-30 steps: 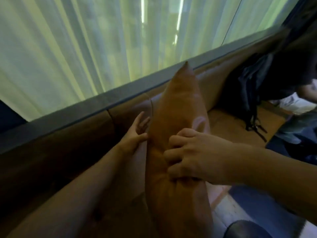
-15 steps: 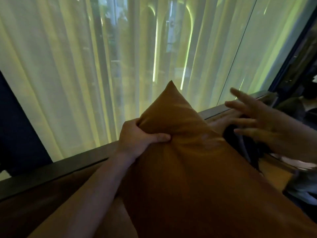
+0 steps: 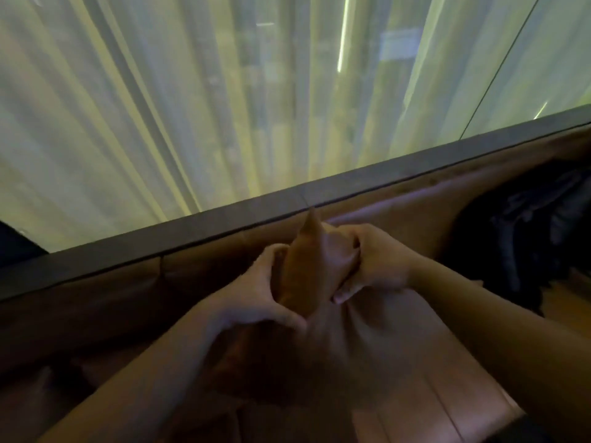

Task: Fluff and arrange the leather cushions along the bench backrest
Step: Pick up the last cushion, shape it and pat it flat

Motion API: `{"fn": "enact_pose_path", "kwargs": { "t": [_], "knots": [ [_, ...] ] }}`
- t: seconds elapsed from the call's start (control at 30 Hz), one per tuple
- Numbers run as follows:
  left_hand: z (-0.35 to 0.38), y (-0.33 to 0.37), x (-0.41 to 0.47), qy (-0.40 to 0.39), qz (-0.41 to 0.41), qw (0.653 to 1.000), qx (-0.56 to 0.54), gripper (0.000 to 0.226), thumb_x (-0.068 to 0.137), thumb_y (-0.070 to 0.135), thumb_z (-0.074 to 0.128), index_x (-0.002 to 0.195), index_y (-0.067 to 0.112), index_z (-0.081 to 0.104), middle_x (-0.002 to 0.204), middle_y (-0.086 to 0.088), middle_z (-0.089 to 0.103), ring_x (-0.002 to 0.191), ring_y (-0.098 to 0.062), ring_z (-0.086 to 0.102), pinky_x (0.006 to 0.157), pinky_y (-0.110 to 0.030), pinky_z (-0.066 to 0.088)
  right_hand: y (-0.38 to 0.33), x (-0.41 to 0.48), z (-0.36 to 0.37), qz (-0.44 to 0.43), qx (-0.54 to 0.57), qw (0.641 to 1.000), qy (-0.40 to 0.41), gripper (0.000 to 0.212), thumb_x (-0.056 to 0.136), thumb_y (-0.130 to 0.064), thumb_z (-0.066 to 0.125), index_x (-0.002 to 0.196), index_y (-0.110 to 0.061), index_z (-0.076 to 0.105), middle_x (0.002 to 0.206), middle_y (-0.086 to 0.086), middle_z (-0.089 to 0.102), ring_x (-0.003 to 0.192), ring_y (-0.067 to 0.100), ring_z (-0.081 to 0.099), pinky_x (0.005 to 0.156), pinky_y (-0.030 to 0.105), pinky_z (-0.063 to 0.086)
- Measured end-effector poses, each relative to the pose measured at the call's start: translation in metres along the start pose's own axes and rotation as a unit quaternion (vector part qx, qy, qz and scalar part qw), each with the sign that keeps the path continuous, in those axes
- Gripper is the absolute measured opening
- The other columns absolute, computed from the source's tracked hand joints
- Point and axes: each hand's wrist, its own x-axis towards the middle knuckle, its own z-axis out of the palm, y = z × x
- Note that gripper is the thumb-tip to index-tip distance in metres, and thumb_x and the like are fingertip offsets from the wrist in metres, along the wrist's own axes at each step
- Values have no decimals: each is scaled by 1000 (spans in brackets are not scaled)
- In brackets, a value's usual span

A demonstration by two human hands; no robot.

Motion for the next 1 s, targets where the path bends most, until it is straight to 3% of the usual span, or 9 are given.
{"fn": "enact_pose_path", "kwargs": {
  "t": [0.1, 0.23, 0.37, 0.47, 0.6, 0.67, 0.77, 0.9, 1.0],
  "knots": [
    [38, -57, 26, -69, -35, 993, -88, 122, 39, 24, 107, 143, 44, 47, 138, 7, 67, 132, -13, 60, 114, -50, 46, 50, 11, 12, -16, 17, 1000, -11, 68, 41, -34, 101, 97, -47, 63, 101, -24, 73, 100, -2, 68, 94, 39, 56],
    [73, -77, 54, -5, -52, 996, -72, 119, 45, 16, 107, 141, 50, 45, 138, 17, 62, 126, 4, 56, 106, -26, 48, 114, 15, 16, -14, 76, 997, -13, 73, 41, -24, 104, 97, -48, 65, 101, -19, 75, 100, 1, 70, 89, 39, 57],
    [94, -91, 83, 50, -117, 987, -101, 85, 49, 16, 103, 121, 40, 65, 119, 12, 73, 115, -8, 64, 96, -39, 57, 146, 24, 29, -12, 36, 998, -47, 104, 40, -45, 103, 131, -49, 51, 125, -21, 66, 121, 2, 60, 103, 40, 53],
    [106, -112, 89, 88, -146, 967, -187, 73, 52, -2, 99, 114, 27, 74, 108, 11, 80, 111, -19, 71, 74, -25, 61, 166, 32, 24, 32, -21, 990, -132, 146, 38, -58, 99, 158, -46, 17, 155, -19, 42, 141, 7, 42, 114, 33, 40],
    [124, -133, 91, 123, -177, 940, -265, 93, 24, 18, 107, 111, 19, 75, 104, -2, 82, 105, -27, 75, 75, -36, 61, 203, 48, 24, 129, -140, 956, -223, 136, 38, -52, 102, 153, -37, 32, 151, -6, 50, 138, 23, 49, 111, 44, 45],
    [123, -130, 98, 86, -198, 957, -192, 100, 40, 9, 105, 131, 23, 67, 122, 5, 74, 123, -26, 65, 94, -45, 55, 209, 62, 36, 139, -181, 946, -230, 124, 37, -50, 102, 145, -35, 44, 144, -3, 58, 132, 27, 55, 105, 47, 49],
    [104, -123, 107, -32, -190, 980, -59, 139, 48, 34, 105, 160, 36, 25, 152, 12, 45, 144, -20, 42, 118, -52, 39, 209, 80, 53, 155, -216, 938, -222, 111, 41, -48, 101, 140, -35, 51, 138, -3, 61, 127, 30, 57, 99, 47, 52],
    [90, -97, 118, 88, -67, 988, 109, 144, 50, 68, 94, 162, 38, 9, 161, 9, 37, 145, -18, 38, 117, -49, 37, 199, 99, 92, 144, -306, 917, -212, 97, 47, -45, 99, 133, -31, 54, 126, 1, 65, 118, 30, 61, 85, 45, 51],
    [107, -90, 131, 42, -22, 942, 332, 140, 59, 71, 86, 164, 32, 3, 168, 4, 29, 152, -22, 32, 123, -58, 24, 188, 110, 136, 153, -353, 899, -209, 92, 54, -36, 98, 133, -26, 54, 130, 4, 63, 124, 31, 56, 97, 48, 46]
  ]
}}
